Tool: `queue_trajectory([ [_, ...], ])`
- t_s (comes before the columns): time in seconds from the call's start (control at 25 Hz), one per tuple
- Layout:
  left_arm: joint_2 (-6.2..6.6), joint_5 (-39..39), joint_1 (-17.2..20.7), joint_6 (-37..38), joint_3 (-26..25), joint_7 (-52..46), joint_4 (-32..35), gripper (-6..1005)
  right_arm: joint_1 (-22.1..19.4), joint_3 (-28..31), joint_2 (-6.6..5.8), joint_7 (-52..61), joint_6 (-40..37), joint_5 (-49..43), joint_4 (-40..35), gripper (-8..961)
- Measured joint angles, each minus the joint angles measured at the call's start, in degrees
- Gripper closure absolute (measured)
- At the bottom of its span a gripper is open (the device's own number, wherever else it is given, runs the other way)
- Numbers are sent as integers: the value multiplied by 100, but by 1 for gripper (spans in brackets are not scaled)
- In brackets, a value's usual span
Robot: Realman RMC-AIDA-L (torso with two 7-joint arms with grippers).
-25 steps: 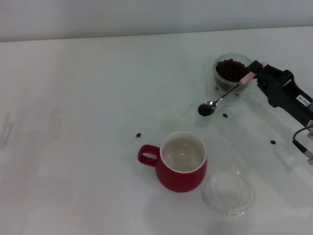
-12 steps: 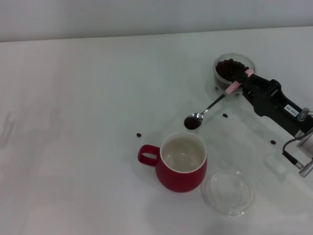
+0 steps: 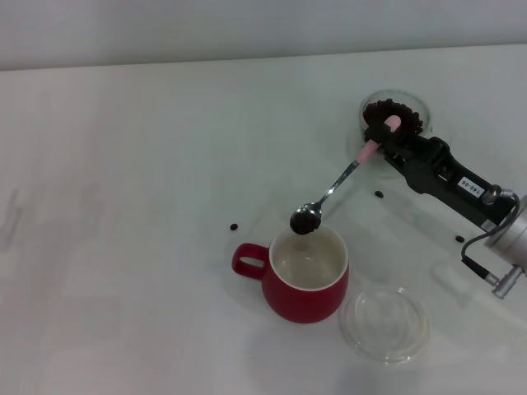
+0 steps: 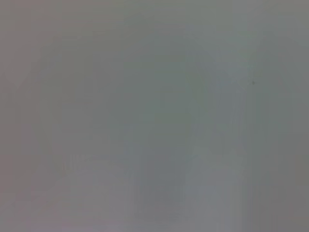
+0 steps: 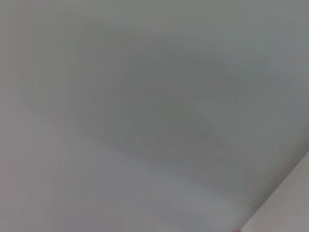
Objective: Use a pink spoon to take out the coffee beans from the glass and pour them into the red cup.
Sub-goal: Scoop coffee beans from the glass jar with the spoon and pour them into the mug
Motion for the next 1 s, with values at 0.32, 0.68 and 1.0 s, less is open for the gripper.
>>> queue_trajectory([
  [0.32,-7,-5,36,0,0,0,-17,254,14,-168,-18,-444,20,-19,-257,805],
  [0.68,-10,0,49,0,0,0,-28,254,17,-397,-32,-994,118,-19,-552,805],
  [1.0,-18,0,50,-2,0,0,-26,254,16,-604,-35,-1448,289,-56,-753,806],
])
